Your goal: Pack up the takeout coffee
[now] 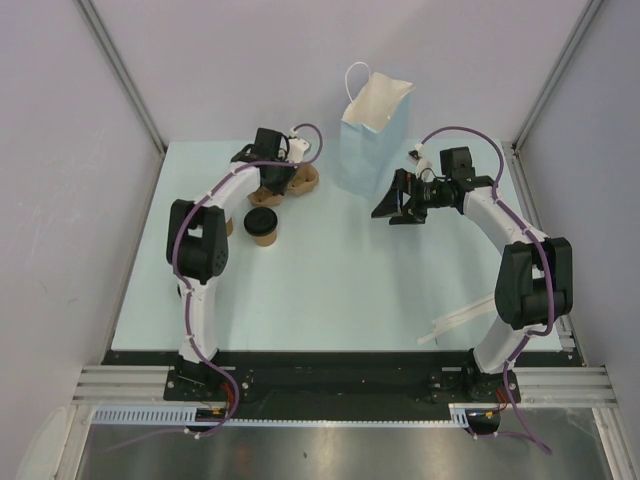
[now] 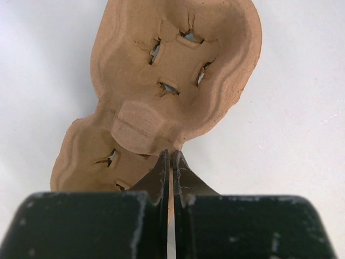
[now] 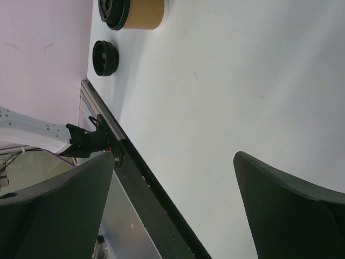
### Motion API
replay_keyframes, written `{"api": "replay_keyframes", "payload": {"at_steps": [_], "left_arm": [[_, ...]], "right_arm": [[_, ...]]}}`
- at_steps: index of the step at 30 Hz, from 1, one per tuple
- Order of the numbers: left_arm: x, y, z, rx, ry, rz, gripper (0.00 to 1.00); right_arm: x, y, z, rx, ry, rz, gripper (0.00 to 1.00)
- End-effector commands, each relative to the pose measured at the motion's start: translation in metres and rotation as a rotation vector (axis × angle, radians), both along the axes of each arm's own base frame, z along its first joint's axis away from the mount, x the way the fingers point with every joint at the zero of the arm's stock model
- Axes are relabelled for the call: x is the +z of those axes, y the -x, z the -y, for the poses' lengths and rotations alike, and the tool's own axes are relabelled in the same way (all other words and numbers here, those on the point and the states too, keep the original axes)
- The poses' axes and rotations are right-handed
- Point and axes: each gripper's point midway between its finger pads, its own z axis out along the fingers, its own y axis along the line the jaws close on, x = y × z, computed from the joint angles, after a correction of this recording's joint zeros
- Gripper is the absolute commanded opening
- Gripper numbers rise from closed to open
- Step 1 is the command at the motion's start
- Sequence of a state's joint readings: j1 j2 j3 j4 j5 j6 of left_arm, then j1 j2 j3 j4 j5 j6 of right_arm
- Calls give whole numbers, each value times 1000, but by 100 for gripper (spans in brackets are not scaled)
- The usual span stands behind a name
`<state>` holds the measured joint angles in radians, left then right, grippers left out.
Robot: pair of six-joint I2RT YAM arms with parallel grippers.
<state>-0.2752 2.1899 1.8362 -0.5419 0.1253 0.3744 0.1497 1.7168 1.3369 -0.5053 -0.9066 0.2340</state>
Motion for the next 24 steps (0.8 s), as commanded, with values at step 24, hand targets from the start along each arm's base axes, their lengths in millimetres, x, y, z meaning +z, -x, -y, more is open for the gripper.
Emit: {"api": "replay_keyframes", "payload": {"at_steps": [24], "left_arm": [[140, 5, -23, -28, -137, 393, 0]], "right_arm": [[22, 0, 0, 12, -27, 69, 100]]}}
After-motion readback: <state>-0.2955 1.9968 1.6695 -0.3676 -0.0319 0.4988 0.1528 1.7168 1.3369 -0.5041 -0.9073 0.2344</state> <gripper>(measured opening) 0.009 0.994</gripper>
